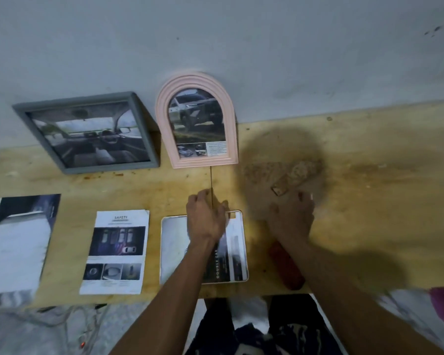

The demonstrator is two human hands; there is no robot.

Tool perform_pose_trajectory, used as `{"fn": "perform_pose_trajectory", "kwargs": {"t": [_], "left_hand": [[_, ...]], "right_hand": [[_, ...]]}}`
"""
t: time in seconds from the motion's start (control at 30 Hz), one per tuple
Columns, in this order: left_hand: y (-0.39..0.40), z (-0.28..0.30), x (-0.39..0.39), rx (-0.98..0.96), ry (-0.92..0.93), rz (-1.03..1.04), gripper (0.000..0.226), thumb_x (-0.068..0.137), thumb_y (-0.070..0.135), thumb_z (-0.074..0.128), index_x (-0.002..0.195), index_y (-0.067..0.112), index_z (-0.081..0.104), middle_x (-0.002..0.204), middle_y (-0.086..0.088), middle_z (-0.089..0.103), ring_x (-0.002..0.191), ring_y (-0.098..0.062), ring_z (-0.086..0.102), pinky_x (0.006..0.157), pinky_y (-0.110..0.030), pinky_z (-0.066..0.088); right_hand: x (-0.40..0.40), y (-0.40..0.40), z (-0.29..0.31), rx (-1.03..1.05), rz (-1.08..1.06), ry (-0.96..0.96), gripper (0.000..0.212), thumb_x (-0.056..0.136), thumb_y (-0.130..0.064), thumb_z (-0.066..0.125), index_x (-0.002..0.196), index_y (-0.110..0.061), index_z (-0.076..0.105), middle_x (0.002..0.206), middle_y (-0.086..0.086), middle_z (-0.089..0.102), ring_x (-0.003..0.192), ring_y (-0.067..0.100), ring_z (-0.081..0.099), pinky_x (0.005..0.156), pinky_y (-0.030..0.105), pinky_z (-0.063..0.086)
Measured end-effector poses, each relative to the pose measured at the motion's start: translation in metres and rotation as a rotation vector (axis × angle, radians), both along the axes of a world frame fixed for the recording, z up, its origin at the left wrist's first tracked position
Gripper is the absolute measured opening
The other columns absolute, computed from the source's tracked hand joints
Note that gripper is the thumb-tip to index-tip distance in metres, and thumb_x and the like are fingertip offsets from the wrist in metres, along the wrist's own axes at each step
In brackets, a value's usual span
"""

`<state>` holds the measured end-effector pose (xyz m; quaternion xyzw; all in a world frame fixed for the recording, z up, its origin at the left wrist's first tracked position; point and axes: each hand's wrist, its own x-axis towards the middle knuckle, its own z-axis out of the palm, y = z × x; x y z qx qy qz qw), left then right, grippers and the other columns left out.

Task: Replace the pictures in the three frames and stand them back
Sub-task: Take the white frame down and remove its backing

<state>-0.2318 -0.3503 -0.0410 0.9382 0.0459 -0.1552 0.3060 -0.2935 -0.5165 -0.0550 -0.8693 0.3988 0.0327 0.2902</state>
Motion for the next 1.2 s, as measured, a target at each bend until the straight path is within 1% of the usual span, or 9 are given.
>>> {"fn": "perform_pose_trajectory", "kwargs": {"t": [0.1,0.2,0.33,0.47,0.57,0.73,0.83,1.0,1.2], "left_hand": [[0.061,-0.003,-0.012,0.079,-0.027,-0.003,0.049,0.092,0.032,0.065,0.136,0.013,0.052,0.134,-0.014,0.052,0.121,-0.030,0.051,0.099,-0.041,0.045],[0.110,-0.011,-0.021,0.143,-0.032,-0.027,0.047,0.092,0.034,0.065,0.133,0.013,0.055,0.131,-0.016,0.055,0.120,-0.034,0.051,0.098,-0.043,0.046],[0.139,-0.019,-0.026,0.200,0.004,-0.090,0.050,0.091,0.041,0.063,0.132,0.013,0.055,0.129,-0.018,0.054,0.121,-0.036,0.050,0.095,-0.044,0.046],[0.147,-0.027,-0.021,0.193,0.022,-0.139,0.050,0.092,0.041,0.063,0.133,0.014,0.055,0.129,-0.018,0.052,0.121,-0.037,0.051,0.097,-0.046,0.049],[0.147,-0.032,-0.018,0.209,0.035,-0.166,0.049,0.092,0.040,0.064,0.132,0.014,0.055,0.131,-0.018,0.050,0.122,-0.038,0.049,0.098,-0.049,0.049],[0.144,-0.038,-0.015,0.225,0.051,-0.199,0.049,0.094,0.042,0.062,0.136,0.020,0.051,0.135,-0.014,0.045,0.125,-0.036,0.047,0.100,-0.050,0.049],[0.142,-0.039,-0.015,0.195,0.036,-0.174,0.050,0.093,0.043,0.063,0.134,0.017,0.053,0.135,-0.015,0.044,0.124,-0.036,0.048,0.099,-0.047,0.047],[0.137,-0.039,-0.008,0.140,0.033,-0.090,0.045,0.092,0.037,0.066,0.127,0.009,0.060,0.134,-0.016,0.042,0.127,-0.035,0.040,0.104,-0.044,0.040],[0.132,-0.031,-0.011,0.089,-0.028,-0.019,0.038,0.088,0.038,0.069,0.116,0.014,0.059,0.127,-0.012,0.047,0.122,-0.032,0.040,0.098,-0.043,0.040]], "right_hand": [[-0.017,0.054,0.002,0.079,0.046,-0.076,0.051,0.090,-0.029,0.058,0.138,-0.019,0.046,0.138,0.008,0.045,0.127,0.028,0.042,0.102,0.041,0.038],[-0.035,0.097,-0.004,0.130,0.147,-0.100,0.044,0.088,-0.034,0.055,0.130,-0.023,0.050,0.128,0.004,0.052,0.118,0.026,0.049,0.096,0.039,0.043],[-0.050,0.129,-0.009,0.065,0.210,-0.008,0.055,0.092,-0.036,0.057,0.143,-0.022,0.042,0.142,0.002,0.044,0.128,0.025,0.037,0.103,0.039,0.034],[-0.058,0.144,-0.013,-0.041,0.285,0.063,0.064,0.092,-0.042,0.056,0.149,-0.024,0.031,0.151,-0.001,0.033,0.133,0.025,0.027,0.103,0.041,0.035],[-0.062,0.149,-0.021,-0.073,0.307,0.108,0.064,0.090,-0.043,0.058,0.146,-0.027,0.031,0.149,-0.003,0.031,0.130,0.025,0.025,0.098,0.044,0.038],[-0.062,0.149,-0.028,-0.066,0.285,0.106,0.065,0.087,-0.041,0.062,0.143,-0.028,0.032,0.148,-0.002,0.028,0.130,0.026,0.021,0.096,0.047,0.038],[-0.060,0.149,-0.029,-0.076,0.287,0.105,0.064,0.086,-0.041,0.063,0.141,-0.029,0.033,0.148,-0.003,0.029,0.129,0.027,0.022,0.094,0.047,0.039],[-0.061,0.149,-0.028,-0.076,0.289,0.108,0.064,0.087,-0.038,0.063,0.143,-0.028,0.033,0.150,-0.003,0.025,0.131,0.028,0.020,0.096,0.048,0.037],[-0.060,0.149,-0.030,-0.092,0.301,0.121,0.066,0.086,-0.038,0.065,0.143,-0.028,0.032,0.151,-0.003,0.023,0.129,0.028,0.020,0.096,0.046,0.038]]}}
